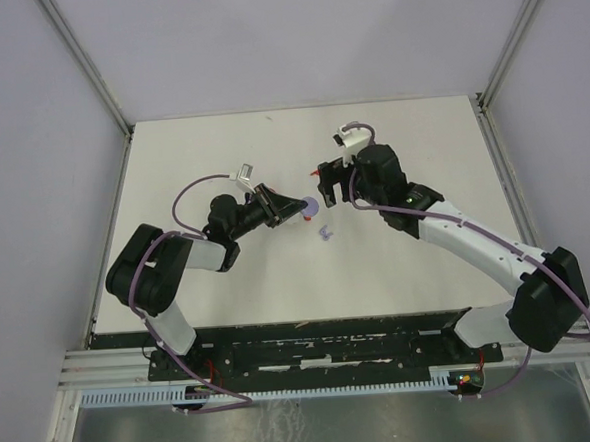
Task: Insert the wireless bluetooth earbuds into the charging case
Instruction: Pick up the charging case at the center of the board, then open the charging case.
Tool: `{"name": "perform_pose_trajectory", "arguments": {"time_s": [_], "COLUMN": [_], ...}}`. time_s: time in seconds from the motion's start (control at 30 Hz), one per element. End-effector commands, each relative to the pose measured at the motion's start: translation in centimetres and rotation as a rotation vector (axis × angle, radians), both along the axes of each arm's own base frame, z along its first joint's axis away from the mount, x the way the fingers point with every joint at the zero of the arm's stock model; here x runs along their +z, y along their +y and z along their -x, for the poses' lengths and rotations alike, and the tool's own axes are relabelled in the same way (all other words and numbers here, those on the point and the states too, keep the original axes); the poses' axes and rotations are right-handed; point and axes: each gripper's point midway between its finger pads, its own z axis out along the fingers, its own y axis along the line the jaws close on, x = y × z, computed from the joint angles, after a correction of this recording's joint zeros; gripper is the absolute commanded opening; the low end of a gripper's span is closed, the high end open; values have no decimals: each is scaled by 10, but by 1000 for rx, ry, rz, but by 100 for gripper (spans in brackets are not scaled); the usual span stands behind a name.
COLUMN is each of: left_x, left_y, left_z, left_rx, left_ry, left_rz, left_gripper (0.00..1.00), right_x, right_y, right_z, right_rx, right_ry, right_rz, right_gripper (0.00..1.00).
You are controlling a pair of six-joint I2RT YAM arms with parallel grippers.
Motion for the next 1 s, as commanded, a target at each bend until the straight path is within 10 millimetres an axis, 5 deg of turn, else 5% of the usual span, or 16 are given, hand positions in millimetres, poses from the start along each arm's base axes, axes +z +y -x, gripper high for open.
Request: {"name": "perform_pose_trajectory", "arguments": {"time_s": [0.0, 0.97], "left_x": [21, 45], "left_y": [-5, -6], "left_z": [-2, -1], "left_rx": [-11, -19], "left_ry": [-34, -52], "left_rz": [51, 108], "left_gripper": [3, 3], "right_x": [-11, -73], "right_y": [-8, 33], "right_z": [-5, -22], "right_rx": [-63, 24], "right_ry": [84, 210], "right_rz": [74, 56], "right_gripper": [97, 98]}}
